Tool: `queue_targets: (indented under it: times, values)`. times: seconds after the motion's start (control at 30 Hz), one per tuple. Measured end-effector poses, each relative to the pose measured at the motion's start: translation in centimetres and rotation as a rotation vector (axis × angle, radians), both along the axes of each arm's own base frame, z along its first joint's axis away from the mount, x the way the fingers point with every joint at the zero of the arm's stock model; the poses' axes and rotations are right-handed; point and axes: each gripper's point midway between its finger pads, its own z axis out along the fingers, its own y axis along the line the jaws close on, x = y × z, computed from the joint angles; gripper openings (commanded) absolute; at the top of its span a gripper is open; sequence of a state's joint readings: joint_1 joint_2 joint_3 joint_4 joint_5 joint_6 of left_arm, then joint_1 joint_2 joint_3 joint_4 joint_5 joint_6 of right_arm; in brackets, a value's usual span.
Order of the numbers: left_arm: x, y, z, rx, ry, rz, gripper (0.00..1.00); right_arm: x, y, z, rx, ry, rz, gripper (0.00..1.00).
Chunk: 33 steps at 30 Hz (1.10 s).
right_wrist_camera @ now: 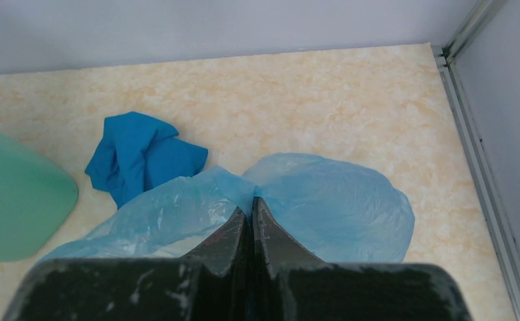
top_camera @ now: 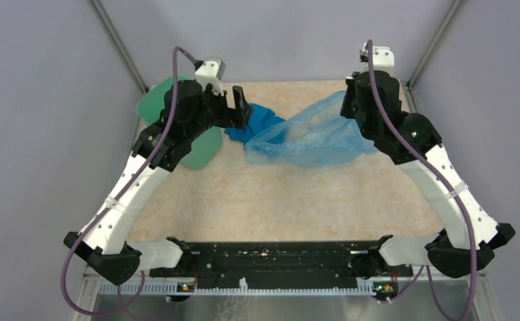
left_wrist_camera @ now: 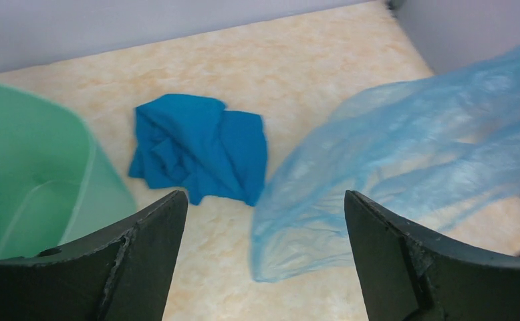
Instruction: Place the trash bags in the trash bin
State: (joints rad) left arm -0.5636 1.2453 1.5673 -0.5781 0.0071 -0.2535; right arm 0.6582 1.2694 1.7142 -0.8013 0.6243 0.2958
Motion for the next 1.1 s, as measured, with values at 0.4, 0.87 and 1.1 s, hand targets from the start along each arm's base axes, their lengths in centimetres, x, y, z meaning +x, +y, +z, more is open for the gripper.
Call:
queue_targets:
  times: [0.4,0.87,1.1]
  values:
    - [5.5,8.6,-6.5,0.302,0.109,0.406,0.85,0.0,0.6,0.2,-0.033,0.028,0.046,0.00]
    - [8.0,11.9,-12.5,0.448,0.284,0.465,0.60,-0.4,0.6,0.1,-0.064,0.045,0.076,0.00]
    - [8.3,12.1,-13.0,0.456,0.297,0.450,0.49,-0.5,0.6,0.2,-0.070,0.043,0.082,0.00]
